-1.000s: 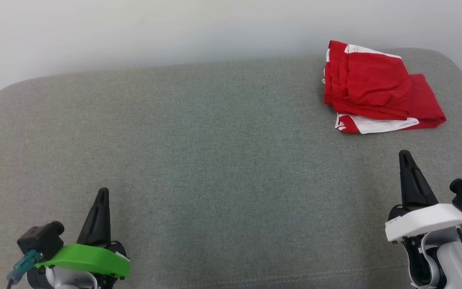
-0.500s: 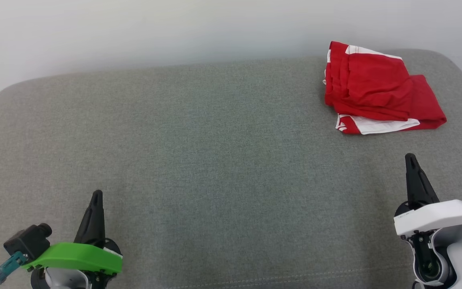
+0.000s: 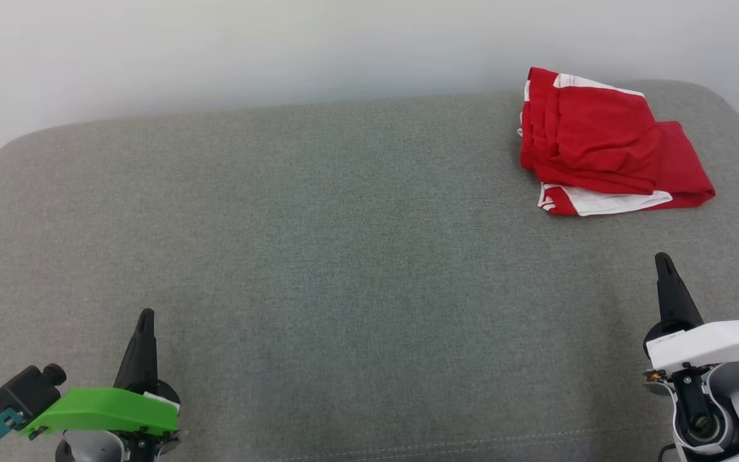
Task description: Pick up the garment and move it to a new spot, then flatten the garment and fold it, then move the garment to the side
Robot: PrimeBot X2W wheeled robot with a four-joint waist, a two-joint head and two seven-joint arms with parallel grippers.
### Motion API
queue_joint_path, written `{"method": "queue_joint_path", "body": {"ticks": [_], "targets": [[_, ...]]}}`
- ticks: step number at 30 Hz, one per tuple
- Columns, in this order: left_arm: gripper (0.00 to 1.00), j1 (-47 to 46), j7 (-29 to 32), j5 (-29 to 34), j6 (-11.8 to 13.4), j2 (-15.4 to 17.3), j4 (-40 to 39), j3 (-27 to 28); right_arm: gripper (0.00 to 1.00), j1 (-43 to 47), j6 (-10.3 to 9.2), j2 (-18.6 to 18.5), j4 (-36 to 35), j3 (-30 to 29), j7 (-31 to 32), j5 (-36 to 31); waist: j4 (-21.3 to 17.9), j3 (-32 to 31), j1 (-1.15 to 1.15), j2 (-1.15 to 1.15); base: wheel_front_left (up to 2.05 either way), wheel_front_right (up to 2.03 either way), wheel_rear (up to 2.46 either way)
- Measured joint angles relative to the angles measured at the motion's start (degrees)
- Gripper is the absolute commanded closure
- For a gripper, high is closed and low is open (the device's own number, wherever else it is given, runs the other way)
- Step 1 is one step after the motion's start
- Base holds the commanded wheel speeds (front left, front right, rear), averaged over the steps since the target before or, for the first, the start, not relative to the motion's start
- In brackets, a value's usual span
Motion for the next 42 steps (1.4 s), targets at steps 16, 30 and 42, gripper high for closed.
{"method": "queue_joint_path", "body": {"ticks": [16,30,42], "targets": [[1.00,-0.3,3.0,-11.1,0.0,0.0,1.0,1.7,1.00,-1.1,1.68,1.4,1.6,-2.5,3.2,12.5,0.1,-0.2,0.00,0.00,0.00,0.00,0.00],[1.00,-0.6,5.8,-20.8,0.4,0.0,1.3,3.1,1.00,-1.4,3.07,2.3,3.0,-4.7,5.8,22.6,0.3,-0.3,0.00,0.00,0.00,0.00,0.00],[1.00,-1.4,8.0,-29.0,0.5,0.0,1.9,4.1,1.00,-2.4,4.59,3.5,4.3,-6.7,8.2,31.9,0.4,-0.5,0.00,0.00,0.00,0.00,0.00]]}}
